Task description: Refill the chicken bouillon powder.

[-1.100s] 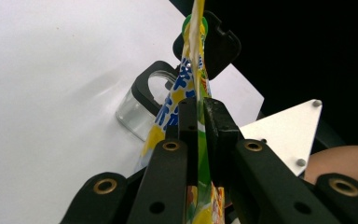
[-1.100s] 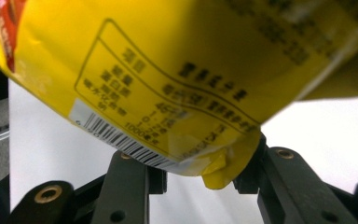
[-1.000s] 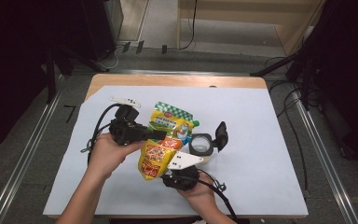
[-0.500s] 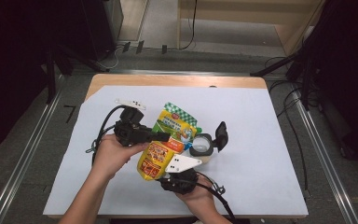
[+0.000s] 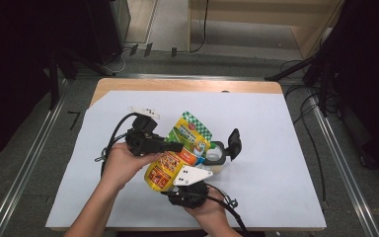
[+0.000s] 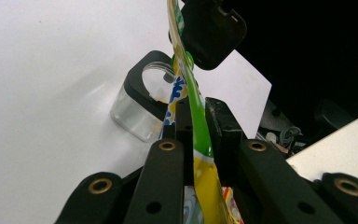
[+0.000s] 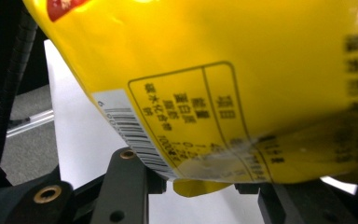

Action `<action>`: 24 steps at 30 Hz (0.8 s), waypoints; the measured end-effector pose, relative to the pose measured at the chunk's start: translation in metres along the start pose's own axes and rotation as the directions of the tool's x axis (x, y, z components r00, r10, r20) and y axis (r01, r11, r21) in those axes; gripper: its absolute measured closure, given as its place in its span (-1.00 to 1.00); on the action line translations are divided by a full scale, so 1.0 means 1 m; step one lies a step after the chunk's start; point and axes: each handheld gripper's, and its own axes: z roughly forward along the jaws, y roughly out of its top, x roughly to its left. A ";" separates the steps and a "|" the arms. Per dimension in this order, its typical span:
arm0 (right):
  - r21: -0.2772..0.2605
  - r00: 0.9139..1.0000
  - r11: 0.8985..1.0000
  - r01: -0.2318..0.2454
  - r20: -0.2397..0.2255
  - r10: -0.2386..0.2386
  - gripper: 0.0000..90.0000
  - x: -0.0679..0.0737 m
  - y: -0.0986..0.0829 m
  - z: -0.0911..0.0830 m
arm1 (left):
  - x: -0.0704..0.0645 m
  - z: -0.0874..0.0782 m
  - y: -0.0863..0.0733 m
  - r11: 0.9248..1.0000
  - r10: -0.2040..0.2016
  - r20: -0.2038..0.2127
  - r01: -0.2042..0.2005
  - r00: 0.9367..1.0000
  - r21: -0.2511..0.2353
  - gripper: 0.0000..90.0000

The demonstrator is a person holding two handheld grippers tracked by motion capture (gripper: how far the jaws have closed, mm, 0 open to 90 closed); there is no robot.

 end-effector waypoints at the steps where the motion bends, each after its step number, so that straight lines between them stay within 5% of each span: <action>1: -0.001 1.000 1.000 -0.006 0.000 0.006 0.44 0.000 0.000 0.000 | 0.000 0.000 0.000 1.000 0.004 -0.001 -0.004 1.000 -0.001 0.88; 20: -0.013 0.993 0.996 -0.088 -0.076 0.087 0.44 0.000 0.006 -0.007 | -0.006 0.015 0.002 0.999 0.038 -0.035 -0.038 0.999 0.012 0.81; 24: -0.011 0.990 0.995 -0.099 -0.102 0.098 0.42 -0.001 0.010 -0.008 | -0.007 0.017 0.003 1.000 -0.008 -0.038 0.008 0.999 0.015 0.76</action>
